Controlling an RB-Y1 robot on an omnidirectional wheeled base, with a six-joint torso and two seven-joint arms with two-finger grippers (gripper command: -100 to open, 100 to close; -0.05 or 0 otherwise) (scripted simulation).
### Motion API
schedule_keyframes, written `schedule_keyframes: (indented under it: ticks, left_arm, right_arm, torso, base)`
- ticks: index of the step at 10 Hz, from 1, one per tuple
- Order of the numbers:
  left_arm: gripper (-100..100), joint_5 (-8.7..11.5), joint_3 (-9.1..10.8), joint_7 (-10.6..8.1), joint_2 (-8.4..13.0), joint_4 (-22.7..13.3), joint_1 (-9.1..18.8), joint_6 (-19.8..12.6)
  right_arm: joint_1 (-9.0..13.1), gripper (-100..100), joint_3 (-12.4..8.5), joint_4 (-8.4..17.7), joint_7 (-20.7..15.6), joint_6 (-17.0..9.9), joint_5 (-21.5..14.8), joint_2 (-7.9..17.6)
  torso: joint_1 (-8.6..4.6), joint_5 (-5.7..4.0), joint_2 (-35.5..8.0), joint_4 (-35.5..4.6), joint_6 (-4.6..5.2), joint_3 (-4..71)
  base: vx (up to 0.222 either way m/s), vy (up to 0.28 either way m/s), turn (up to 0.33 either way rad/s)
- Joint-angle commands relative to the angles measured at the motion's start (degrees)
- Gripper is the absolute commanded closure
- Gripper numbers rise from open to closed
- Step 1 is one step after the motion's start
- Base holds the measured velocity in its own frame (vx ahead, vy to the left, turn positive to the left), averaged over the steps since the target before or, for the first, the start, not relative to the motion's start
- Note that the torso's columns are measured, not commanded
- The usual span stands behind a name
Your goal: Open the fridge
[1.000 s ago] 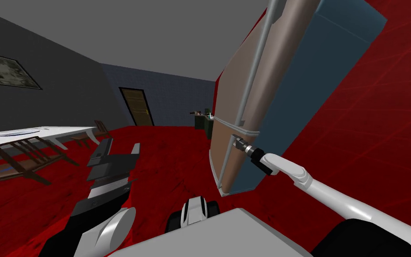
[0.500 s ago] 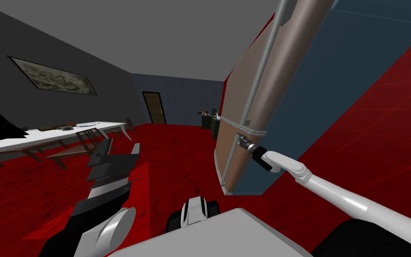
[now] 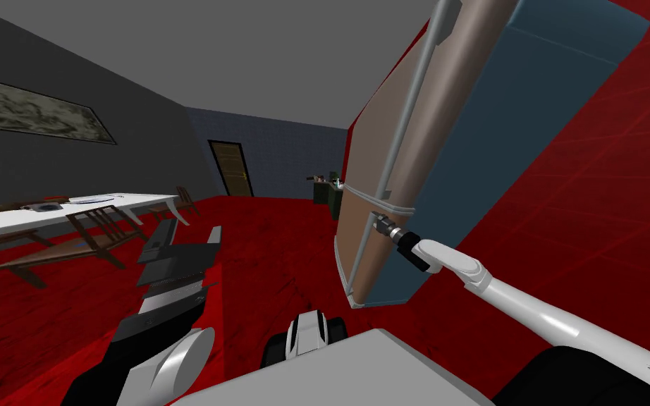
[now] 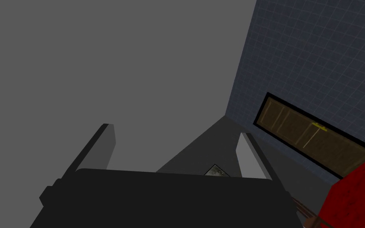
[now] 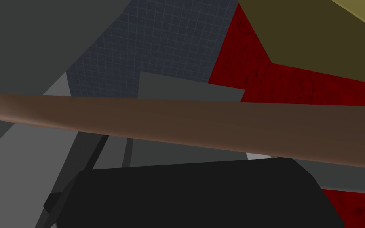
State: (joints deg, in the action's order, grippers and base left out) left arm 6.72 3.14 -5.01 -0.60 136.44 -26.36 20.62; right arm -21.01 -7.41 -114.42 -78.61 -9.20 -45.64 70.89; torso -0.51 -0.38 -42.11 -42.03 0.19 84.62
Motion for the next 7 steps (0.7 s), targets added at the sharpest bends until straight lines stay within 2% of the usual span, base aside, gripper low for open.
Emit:
schedule_keyframes:
  ticks: [1, 2, 3, 4, 5, 6, 7]
  left_arm:
    - [0, 0.0, 0.0, 0.0, 0.0, 0.0, -0.01, 0.0]
    - [0, 0.0, 0.0, 0.0, 0.0, 0.0, 0.0, 0.0]
    - [0, 0.0, 0.0, 0.0, 0.01, -0.01, 0.01, 0.0]
    - [0, 0.0, 0.0, 0.0, 0.01, -0.01, 0.01, 0.0]
    - [0, 0.0, 0.0, 0.0, 0.01, 0.0, 0.0, 0.0]
    - [0, 0.0, 0.0, 0.0, 0.0, -0.01, 0.02, 0.0]
    - [0, 0.0, 0.0, 0.0, 0.0, 0.0, 0.0, 0.0]
  right_arm:
    - [-1.42, 100, 0.15, -3.39, -0.58, 2.22, -0.46, -0.73]
    - [-1.81, 100, 0.15, -4.83, -0.86, 2.97, -0.76, -1.11]
    - [-2.2, 100, 0.16, -6.27, -1.14, 3.72, -1.05, -1.48]
    - [-2.58, 100, 0.16, -7.7, -1.42, 4.47, -1.35, -1.86]
    - [-2.58, 100, 0.16, -7.7, -1.42, 4.47, -1.35, -1.86]
    - [-3.35, 100, 0.16, -10.58, -1.98, 5.96, -1.94, -2.61]
    - [-2.85, 100, -0.74, -9.42, -1.65, 4.89, -1.77, -2.49]
  torso:
    - [-0.07, -0.02, -0.05, -0.01, 0.15, -0.02]
    - [-0.17, -0.06, -0.09, 0.0, 0.11, -0.06]
    - [-0.11, -0.04, 0.12, 0.09, -0.34, 0.06]
    - [0.13, 0.05, 0.26, 0.14, -0.41, 0.15]
    - [0.3, 0.06, 0.23, 0.2, -0.16, 0.11]
    - [0.3, 0.06, 0.27, 0.24, -0.32, 0.15]
    - [0.3, 0.08, 0.27, 0.21, -0.13, 0.14]
  base:
    - [0.159, 0.014, -0.334]
    - [0.13, -0.003, -0.496]
    - [0.094, -0.015, -0.136]
    - [0.122, -0.011, -0.266]
    - [0.091, 0.01, -0.136]
    - [0.116, 0.006, -0.283]
    - [0.057, 0.011, -0.1]
